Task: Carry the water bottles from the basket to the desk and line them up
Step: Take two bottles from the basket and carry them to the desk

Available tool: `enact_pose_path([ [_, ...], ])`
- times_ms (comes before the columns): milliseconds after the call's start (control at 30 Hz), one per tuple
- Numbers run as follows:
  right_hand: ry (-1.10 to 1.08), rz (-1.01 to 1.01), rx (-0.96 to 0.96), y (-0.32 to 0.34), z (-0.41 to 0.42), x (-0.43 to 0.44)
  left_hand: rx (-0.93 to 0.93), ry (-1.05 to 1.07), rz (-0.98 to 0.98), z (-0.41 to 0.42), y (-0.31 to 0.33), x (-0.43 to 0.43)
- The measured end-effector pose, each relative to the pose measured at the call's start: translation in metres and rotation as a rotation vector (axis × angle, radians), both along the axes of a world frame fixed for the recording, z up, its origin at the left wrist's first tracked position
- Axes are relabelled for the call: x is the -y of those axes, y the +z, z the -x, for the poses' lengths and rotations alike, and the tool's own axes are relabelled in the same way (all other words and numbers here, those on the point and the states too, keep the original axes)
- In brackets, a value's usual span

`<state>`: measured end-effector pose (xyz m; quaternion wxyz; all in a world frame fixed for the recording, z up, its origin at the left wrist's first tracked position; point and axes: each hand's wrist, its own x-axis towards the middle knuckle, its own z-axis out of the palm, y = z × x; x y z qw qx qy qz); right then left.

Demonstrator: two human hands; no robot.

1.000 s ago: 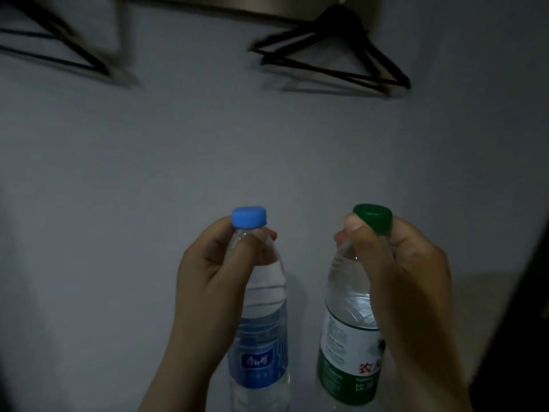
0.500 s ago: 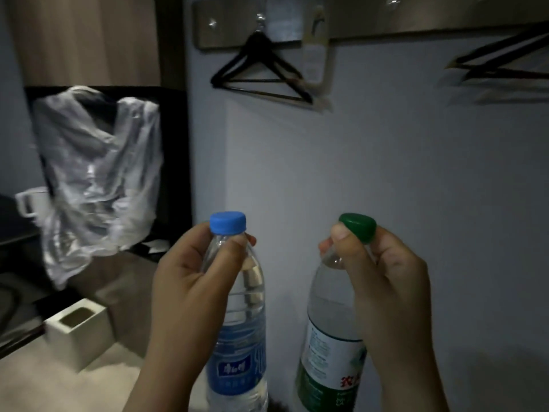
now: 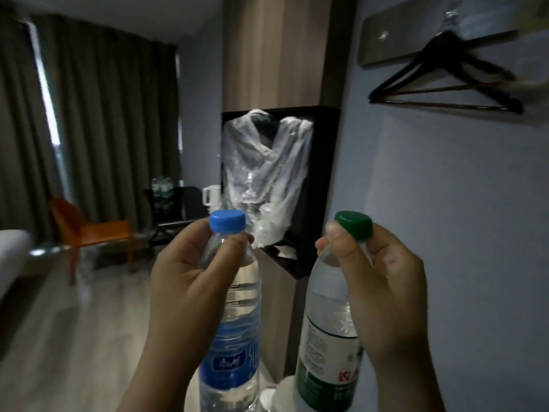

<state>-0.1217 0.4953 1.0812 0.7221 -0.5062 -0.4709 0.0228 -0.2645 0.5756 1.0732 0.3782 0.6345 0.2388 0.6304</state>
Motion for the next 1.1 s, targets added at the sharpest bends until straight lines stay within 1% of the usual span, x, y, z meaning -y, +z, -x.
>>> enact_pose_path([
  [233, 0.24, 0.042, 0.017, -0.003, 0.003, -0.062, -0.079, 0.219, -0.002, 0.02, -0.009, -0.024],
  [533, 0.42, 0.086, 0.03, -0.016, 0.037, -0.151, -0.102, 0.341, 0.034, 0.06, -0.024, -0.082],
  [833, 0.46, 0.068, 0.044, -0.01, 0.107, -0.275, -0.078, 0.346, 0.05, 0.127, -0.019, -0.195],
  [1000, 0.466, 0.06, 0.021, -0.005, 0.147, -0.339, 0.033, 0.191, 0.18, 0.167, -0.013, -0.266],
  [1100, 0.472, 0.085, 0.008, -0.007, 0.164, -0.373, 0.052, 0.17, 0.194, 0.181, -0.014, -0.299],
])
